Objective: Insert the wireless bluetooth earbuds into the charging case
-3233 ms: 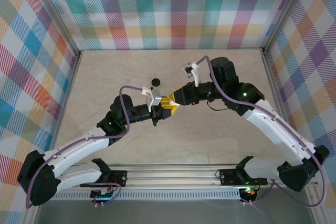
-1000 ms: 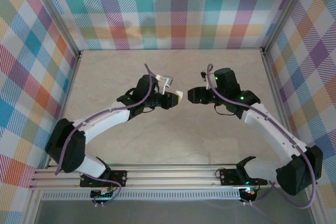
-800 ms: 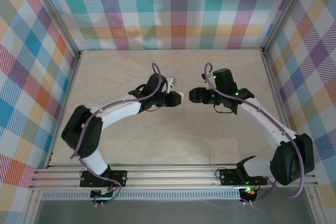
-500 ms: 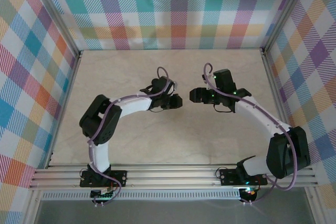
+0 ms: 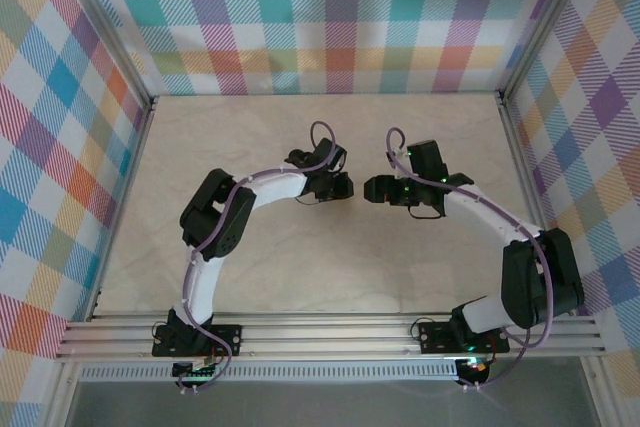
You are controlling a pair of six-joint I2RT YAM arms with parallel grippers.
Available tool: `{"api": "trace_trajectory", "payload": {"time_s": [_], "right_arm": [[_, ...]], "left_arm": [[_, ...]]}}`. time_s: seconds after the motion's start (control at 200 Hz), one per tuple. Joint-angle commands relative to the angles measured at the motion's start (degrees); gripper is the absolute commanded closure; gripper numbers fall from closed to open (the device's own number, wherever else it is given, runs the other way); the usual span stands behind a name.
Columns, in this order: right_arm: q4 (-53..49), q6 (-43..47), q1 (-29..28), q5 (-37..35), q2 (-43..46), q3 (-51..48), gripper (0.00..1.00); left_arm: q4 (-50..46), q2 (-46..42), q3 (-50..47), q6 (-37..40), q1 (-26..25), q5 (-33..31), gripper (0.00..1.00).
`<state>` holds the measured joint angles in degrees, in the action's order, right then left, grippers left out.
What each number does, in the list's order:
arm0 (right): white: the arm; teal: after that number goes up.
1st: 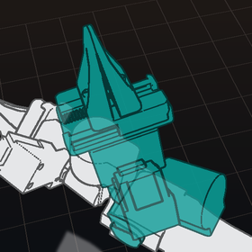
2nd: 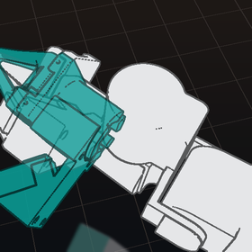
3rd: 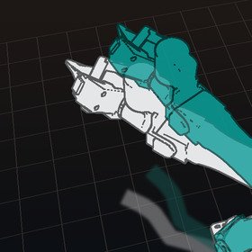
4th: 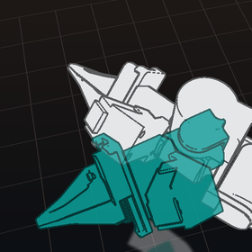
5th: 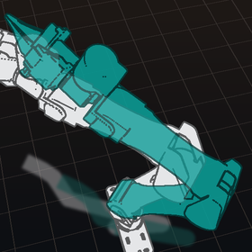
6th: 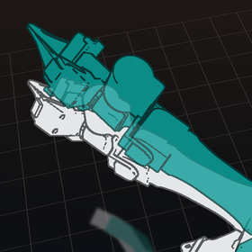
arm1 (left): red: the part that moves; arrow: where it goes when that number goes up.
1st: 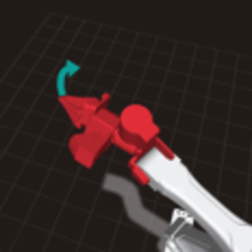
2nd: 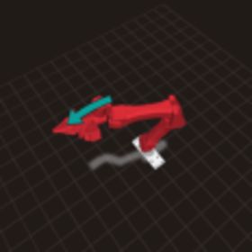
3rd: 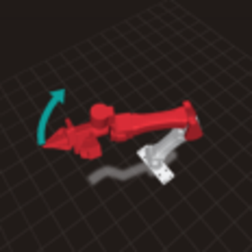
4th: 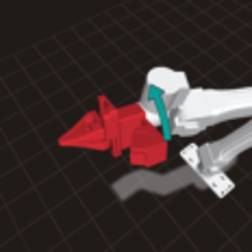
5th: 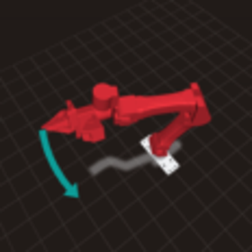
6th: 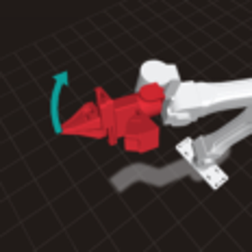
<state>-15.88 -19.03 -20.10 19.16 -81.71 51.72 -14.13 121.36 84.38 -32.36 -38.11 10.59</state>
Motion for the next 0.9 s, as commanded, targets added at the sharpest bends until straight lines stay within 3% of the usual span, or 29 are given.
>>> {"api": "trace_trajectory", "payload": {"time_s": [0.0, 0.25, 0.545, 0.6, 0.685, 0.795, 0.895], "right_arm": [[1.9, 1.0, 0.5, 0.9, 0.0, -0.1, 0.37], [1.8, 2.8, 0.8, -0.3, 1.4, 0.6, 0.37], [2.2, 6.8, 1.1, -8.2, 7.9, -1.0, 0.34], [2.8, 7.9, 1.0, -10.3, 8.9, -1.4, 0.33], [5.1, 9.8, 1.3, -16.9, 9.6, -2.5, 0.31], [7.7, 12.1, 2.6, -26.2, 10.5, -3.8, 0.24], [10.0, 12.9, 4.3, -33.7, 11.8, -5.3, 0.09]], "left_arm": [[-4.8, 0.7, 1.5, 0.0, 0.1, -2.8, 0.78], [-8.8, 0.2, 3.3, 3.7, 0.3, -5.9, 0.59], [-12.2, -3.2, 3.2, 7.5, 2.2, -10.1, 0.45], [-12.1, -4.4, 3.1, 9.0, 2.8, -9.0, 0.33], [-12.4, -6.6, 3.7, 12.2, 3.6, -7.0, 0.01], [-14.5, -9.9, 5.7, 17.4, 5.3, -5.7, 0.00], [-17.6, -13.6, 7.8, 22.1, 7.3, -4.7, 0.00]]}}
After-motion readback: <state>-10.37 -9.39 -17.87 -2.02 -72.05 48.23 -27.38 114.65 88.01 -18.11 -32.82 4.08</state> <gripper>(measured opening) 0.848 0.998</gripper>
